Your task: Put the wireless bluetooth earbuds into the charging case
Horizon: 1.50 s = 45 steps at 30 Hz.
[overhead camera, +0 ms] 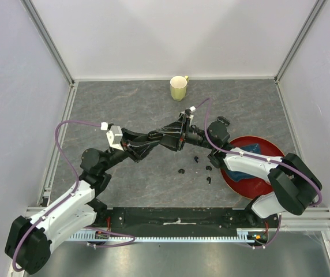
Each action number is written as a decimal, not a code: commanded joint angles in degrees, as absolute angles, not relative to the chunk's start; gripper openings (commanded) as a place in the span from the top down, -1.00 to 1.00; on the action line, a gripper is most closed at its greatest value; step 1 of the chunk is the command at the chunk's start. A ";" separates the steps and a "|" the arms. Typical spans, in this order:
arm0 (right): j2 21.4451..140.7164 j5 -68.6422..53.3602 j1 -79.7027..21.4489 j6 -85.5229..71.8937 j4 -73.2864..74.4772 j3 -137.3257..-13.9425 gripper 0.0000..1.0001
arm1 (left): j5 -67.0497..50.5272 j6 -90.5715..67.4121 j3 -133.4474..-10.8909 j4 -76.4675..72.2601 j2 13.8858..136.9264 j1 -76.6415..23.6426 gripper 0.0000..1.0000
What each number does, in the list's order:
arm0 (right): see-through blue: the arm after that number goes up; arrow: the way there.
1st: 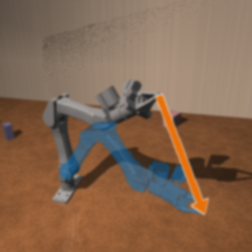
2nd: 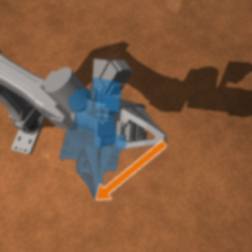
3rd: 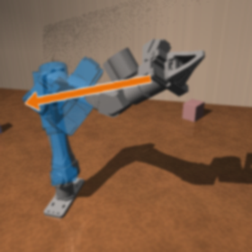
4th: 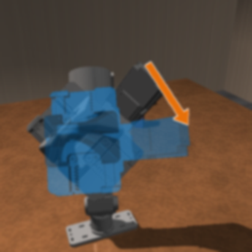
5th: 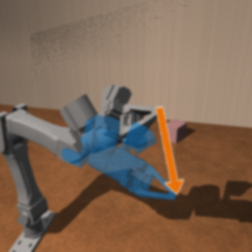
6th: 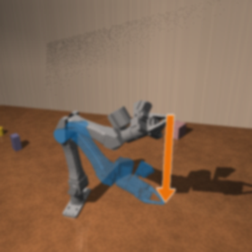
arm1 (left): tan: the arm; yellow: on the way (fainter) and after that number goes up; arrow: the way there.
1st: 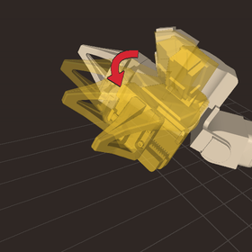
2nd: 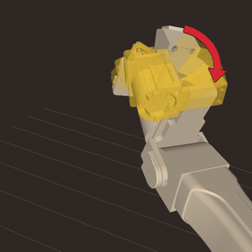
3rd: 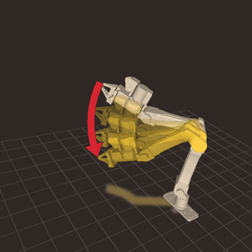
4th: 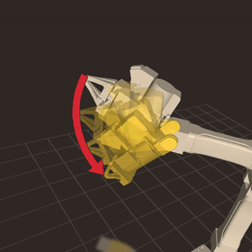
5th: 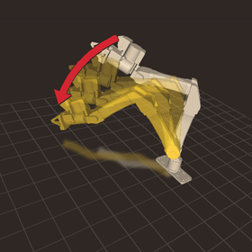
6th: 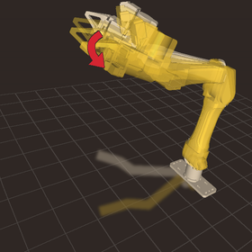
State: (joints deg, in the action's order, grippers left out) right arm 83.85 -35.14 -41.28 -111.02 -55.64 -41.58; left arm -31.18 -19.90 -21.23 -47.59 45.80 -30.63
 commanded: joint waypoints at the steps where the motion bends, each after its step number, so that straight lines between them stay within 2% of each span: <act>1: 83.50 -35.42 -41.48 -110.48 -57.83 -42.36 0.78 | -32.61 -20.74 -22.59 -51.85 46.49 -30.76 0.23; 5: 83.67 -35.51 -41.48 -110.65 -57.83 -42.19 0.78 | -32.70 -20.92 -22.85 -52.38 46.93 -30.76 0.11; 8: 83.93 -35.51 -41.48 -110.74 -57.83 -42.01 0.78 | -32.61 -20.83 -22.85 -52.73 46.85 -30.76 0.10; 24: 84.02 -35.25 -41.48 -111.09 -58.10 -41.93 0.78 | -32.26 -21.27 -22.85 -55.19 48.25 -30.85 0.18; 33: 84.11 -35.07 -41.48 -111.18 -58.18 -41.57 0.78 | -32.52 -21.00 -23.29 -54.93 48.08 -30.94 0.13; 36: 84.11 -34.98 -41.48 -111.09 -58.27 -41.66 0.78 | -32.87 -20.92 -23.29 -54.67 48.25 -31.03 0.21; 40: 83.94 -34.80 -41.48 -111.09 -57.75 -41.48 0.78 | -32.87 -20.83 -23.38 -54.58 48.34 -31.11 0.47; 45: 83.76 -34.89 -41.57 -110.83 -57.13 -41.31 0.78 | -32.78 -20.92 -23.73 -54.58 48.25 -31.29 0.47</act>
State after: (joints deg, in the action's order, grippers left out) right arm 83.88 -35.11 -41.30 -111.02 -55.64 -41.58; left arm -32.10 -20.34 -21.26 -52.01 48.38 -30.79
